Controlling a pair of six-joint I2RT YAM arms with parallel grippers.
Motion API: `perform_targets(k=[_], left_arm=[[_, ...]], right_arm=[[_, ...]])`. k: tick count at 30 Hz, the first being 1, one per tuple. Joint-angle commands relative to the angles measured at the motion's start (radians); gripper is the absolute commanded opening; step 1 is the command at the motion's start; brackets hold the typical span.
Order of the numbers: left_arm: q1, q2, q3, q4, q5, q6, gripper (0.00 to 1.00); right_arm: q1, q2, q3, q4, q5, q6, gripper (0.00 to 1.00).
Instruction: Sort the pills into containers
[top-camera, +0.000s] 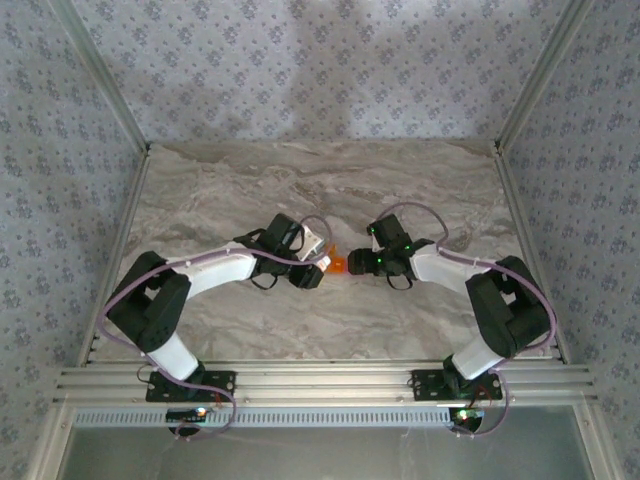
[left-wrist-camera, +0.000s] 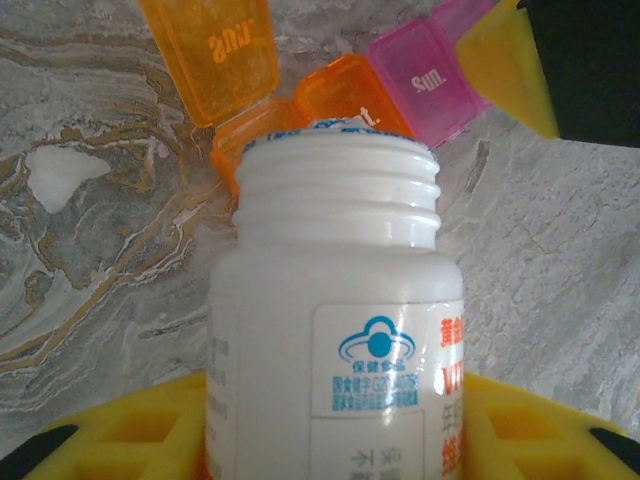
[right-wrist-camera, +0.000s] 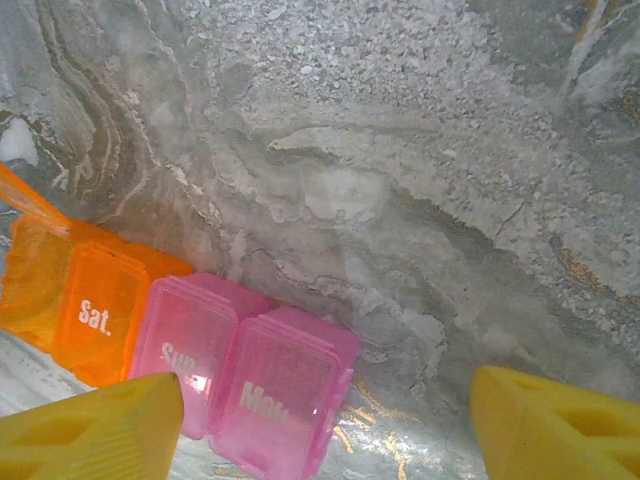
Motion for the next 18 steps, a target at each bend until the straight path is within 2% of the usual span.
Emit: perform_targets(k=[1, 18], left_arm=[[-0.005, 0.013, 0.032, -0.044, 0.005, 0.021, 0.0], [-0.007, 0.064, 0.125, -0.163, 0.001, 0.056, 0.0]], right_arm=[[-0.001, 0.01, 0.023, -0.001, 0.028, 0.015, 0.77], [-0.006, 0.033, 0.015, 0.024, 0.02, 0.035, 0.77]])
